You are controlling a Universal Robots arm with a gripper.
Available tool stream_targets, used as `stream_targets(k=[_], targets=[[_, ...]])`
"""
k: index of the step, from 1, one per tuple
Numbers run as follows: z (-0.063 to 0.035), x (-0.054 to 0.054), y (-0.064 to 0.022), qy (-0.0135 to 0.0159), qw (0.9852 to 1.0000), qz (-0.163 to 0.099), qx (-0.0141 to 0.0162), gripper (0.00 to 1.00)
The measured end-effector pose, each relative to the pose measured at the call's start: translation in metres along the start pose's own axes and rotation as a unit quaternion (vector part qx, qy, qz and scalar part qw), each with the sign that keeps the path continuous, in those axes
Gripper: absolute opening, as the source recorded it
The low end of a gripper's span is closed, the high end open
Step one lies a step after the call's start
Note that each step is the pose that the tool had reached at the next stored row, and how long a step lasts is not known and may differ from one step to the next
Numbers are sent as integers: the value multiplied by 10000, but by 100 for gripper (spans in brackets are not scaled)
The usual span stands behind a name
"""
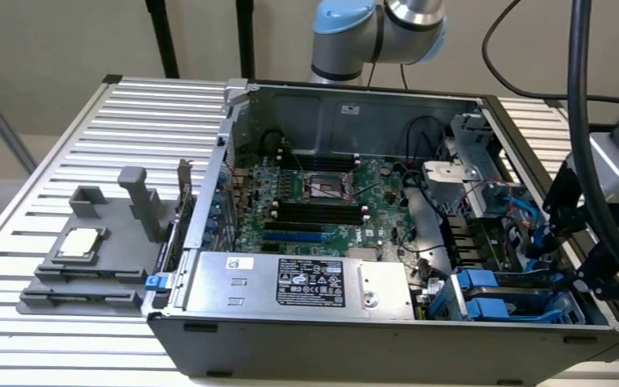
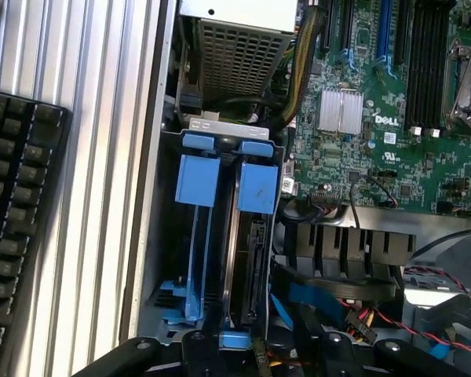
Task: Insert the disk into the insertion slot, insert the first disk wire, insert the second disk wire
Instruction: 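Insert the first disk wire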
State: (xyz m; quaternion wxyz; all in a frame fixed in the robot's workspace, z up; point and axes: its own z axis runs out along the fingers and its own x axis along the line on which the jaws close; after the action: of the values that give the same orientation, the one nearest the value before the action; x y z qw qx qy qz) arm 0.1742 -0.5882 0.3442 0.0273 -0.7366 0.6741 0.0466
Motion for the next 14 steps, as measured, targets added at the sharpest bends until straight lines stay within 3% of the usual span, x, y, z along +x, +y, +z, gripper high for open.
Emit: stream_targets(k=[3,4,8,11,13,14], targets=[[3,0,-1,-24,10000,-60,-4,46],[4,0,-1,-28,10000,-79,-6,39],[5,1,-9,-29,9999,-134,-15,39],[8,2,-17,-29,9999,-159,-35,39],[7,4,-26,-29,9998,-172,-51,30],[8,4,-32,-31,9998,-177,-61,30]])
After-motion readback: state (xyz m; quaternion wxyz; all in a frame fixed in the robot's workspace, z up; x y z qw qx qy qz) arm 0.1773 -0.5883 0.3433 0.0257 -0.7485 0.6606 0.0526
